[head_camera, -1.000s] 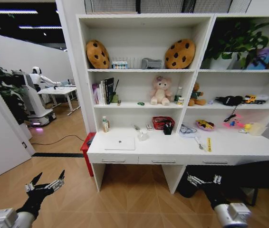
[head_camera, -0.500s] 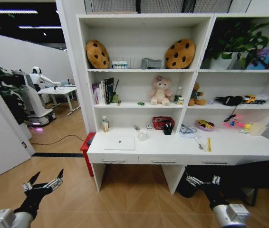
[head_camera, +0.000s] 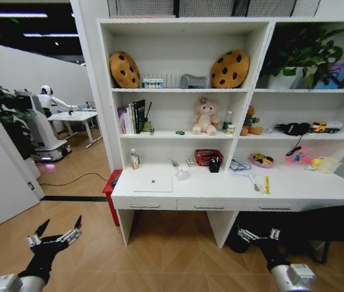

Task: Organize the objects on the table.

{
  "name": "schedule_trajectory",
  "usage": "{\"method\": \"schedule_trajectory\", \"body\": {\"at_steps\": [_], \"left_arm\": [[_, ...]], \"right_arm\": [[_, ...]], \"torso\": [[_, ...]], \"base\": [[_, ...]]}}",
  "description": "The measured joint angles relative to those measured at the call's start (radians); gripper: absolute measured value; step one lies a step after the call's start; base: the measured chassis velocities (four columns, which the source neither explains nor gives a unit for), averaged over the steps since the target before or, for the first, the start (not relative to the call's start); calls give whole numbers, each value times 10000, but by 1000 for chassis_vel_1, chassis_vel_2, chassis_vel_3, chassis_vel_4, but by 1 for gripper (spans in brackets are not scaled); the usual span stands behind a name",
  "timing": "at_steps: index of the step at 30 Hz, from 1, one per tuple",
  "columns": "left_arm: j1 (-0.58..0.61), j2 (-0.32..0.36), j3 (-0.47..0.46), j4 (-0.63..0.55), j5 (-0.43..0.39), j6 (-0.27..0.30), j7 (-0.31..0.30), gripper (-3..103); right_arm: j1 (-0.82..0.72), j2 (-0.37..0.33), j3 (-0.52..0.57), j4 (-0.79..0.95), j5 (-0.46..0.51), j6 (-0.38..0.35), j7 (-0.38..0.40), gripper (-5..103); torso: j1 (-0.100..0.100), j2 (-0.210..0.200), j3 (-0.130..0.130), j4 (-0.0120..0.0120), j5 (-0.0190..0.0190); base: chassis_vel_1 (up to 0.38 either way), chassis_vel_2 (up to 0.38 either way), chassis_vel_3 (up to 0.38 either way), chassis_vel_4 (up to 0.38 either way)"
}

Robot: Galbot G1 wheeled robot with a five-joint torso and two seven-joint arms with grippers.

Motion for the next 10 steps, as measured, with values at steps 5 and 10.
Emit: {"method": "schedule_trajectory", "body": {"at_steps": [5, 10], "left_arm": [[-20, 62, 17, -34, -18, -21, 42, 100], [30, 61, 20, -34, 80, 49, 49, 100]], "right_arm": [[-38, -41, -51, 165, -12, -1, -148, 100], [-67, -14, 9, 163, -98, 0, -176, 100]], "torso": [[0, 0, 0, 0, 0], [0, 0, 0, -1, 0]], "base": [[0, 0, 0, 0], [0, 0, 0, 0]]}}
